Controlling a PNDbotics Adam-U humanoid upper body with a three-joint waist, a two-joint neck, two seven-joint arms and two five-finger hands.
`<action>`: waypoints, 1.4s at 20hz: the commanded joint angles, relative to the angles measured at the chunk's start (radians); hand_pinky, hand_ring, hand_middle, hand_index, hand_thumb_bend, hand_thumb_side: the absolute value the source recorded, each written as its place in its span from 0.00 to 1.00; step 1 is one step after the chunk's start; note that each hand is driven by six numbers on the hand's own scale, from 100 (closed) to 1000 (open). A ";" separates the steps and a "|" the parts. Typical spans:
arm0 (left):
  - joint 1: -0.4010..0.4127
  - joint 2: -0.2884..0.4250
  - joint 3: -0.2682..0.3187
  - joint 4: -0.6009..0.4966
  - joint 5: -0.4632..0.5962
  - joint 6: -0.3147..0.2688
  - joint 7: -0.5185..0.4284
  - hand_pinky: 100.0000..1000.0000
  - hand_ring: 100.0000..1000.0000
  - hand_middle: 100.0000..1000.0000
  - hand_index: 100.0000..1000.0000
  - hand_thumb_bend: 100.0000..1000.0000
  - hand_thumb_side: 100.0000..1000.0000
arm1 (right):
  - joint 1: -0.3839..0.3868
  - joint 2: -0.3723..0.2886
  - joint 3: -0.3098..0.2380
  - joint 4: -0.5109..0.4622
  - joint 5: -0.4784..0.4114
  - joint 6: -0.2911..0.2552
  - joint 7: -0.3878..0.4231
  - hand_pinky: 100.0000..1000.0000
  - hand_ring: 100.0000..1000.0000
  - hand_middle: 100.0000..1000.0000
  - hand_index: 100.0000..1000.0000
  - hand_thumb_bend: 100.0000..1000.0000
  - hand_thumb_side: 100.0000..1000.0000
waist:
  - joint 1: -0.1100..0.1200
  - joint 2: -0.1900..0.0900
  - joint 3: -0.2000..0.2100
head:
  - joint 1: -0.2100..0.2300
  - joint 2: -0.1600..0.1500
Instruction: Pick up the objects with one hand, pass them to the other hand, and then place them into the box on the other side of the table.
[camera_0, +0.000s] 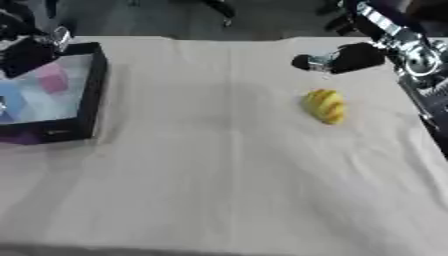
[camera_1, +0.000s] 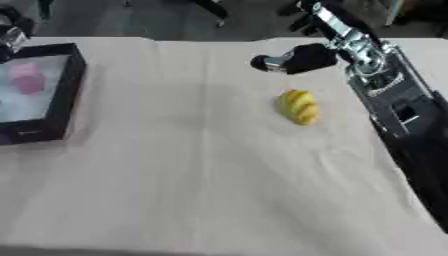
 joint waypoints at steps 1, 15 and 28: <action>0.000 -0.007 0.003 -0.047 0.050 -0.036 0.052 0.64 0.63 0.62 0.81 0.45 0.43 | -0.034 -0.049 -0.019 0.049 0.031 -0.034 0.050 0.82 0.79 0.84 0.81 0.66 0.28 | -0.013 -0.005 -0.001 | -0.012 -0.008; 0.049 -0.073 0.020 -0.070 0.271 -0.155 0.228 0.63 0.62 0.61 0.80 0.43 0.44 | -0.086 -0.042 -0.052 0.280 0.205 -0.093 0.178 0.82 0.78 0.79 0.78 0.64 0.25 | -0.019 -0.001 0.005 | -0.048 -0.019; 0.056 -0.074 0.003 -0.072 0.449 -0.219 0.280 0.63 0.62 0.61 0.80 0.40 0.54 | -0.071 0.021 -0.047 0.460 0.295 -0.095 0.171 0.82 0.79 0.79 0.78 0.64 0.26 | -0.016 0.007 0.015 | -0.062 -0.020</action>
